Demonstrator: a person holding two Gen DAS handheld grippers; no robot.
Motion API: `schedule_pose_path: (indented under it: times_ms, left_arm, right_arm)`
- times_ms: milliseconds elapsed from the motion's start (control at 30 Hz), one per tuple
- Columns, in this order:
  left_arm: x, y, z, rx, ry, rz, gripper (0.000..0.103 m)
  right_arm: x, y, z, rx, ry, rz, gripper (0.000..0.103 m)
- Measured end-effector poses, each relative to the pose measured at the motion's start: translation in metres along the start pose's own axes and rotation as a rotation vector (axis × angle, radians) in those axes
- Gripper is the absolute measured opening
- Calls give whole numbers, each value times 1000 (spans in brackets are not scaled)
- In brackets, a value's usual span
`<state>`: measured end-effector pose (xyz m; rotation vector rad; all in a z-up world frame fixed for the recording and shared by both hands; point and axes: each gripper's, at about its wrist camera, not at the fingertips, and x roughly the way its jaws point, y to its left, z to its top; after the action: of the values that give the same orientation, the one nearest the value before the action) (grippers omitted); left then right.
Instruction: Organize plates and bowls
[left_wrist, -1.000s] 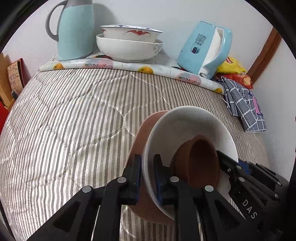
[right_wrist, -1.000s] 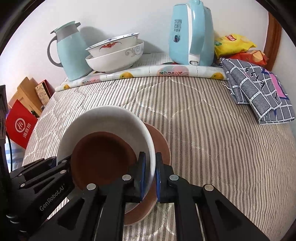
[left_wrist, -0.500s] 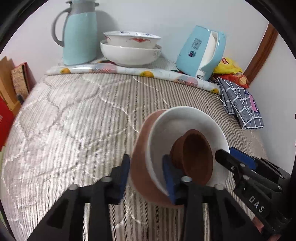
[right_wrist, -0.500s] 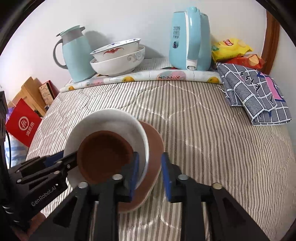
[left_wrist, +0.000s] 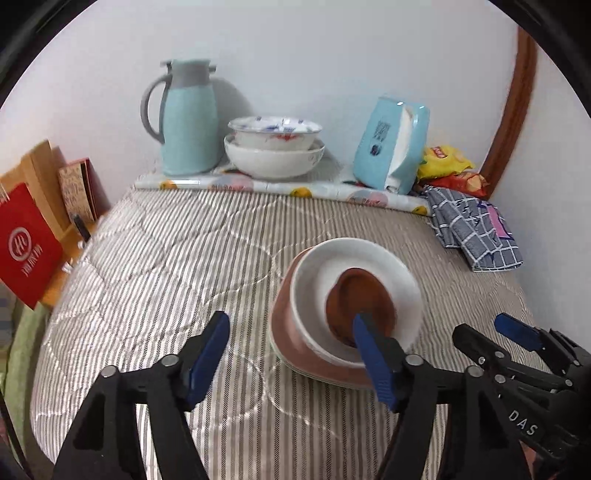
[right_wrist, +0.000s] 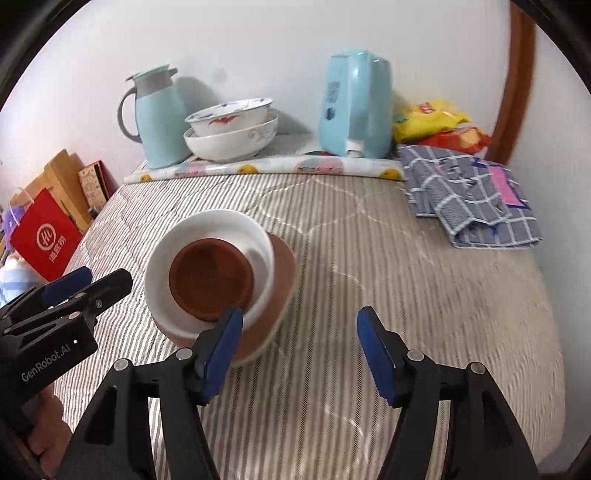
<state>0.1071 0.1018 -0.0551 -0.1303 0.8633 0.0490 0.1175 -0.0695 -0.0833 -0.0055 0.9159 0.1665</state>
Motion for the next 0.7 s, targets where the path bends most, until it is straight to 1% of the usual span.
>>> schedule_pose_path:
  times_ms: [100,233,333,367,400,467,533,600,700]
  left_arm:
    - [-16,-10,-5,-1,-36,5,74]
    - [-40,-22,-14,-28,-84,8,79]
    - [-55,-31,-19,-15,-119,23,83]
    - [-60,-35,-22,-5,-132,25,85]
    - [-63,-38,-23,4,-141,26,85]
    - [-69,-45,-26,18,-146,31,85]
    - [-73,-50,-28,24,-142,24,85]
    - [-79,-54,-32,29,-144,11,85]
    - [-88,-58,-37,28,-135,-16,86]
  right_arm:
    - [-17,-9,-5,10,-20,-27,66]
    - [-40,-21,-17,27,-44,-48,66]
    - [-55,-30,-25,55,-50,-68,66]
    - [-62,-33,-29,63,-58,-70,67]
    - [-66,-35,-32,67,-65,-70,74]
    - [-78,-40,-39,81,-86,-82,83]
    - [-88,-42,-43,84,-99,-83,83]
    - [-95,-45,-47,87,-107,-83,88]
    - [-108,-52,-52,102,-123,-96,91]
